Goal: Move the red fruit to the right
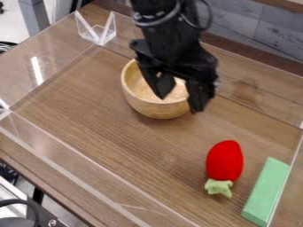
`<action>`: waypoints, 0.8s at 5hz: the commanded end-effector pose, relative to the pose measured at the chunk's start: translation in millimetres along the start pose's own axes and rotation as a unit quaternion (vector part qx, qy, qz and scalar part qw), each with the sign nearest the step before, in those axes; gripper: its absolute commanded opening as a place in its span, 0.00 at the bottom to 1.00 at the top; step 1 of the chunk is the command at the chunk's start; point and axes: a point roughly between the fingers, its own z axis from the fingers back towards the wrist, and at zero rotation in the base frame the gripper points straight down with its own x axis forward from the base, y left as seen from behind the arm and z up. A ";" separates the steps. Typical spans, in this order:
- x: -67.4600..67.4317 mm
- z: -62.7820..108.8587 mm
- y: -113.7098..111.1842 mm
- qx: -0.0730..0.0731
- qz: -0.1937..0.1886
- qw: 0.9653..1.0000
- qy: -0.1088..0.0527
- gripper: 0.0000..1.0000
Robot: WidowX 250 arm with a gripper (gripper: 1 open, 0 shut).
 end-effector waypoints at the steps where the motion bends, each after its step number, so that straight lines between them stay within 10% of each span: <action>1: 14.7 4.7 12.9 0.025 0.047 0.998 -0.036 1.00; 4: 9.9 -0.8 22.3 0.040 0.082 0.995 -0.030 1.00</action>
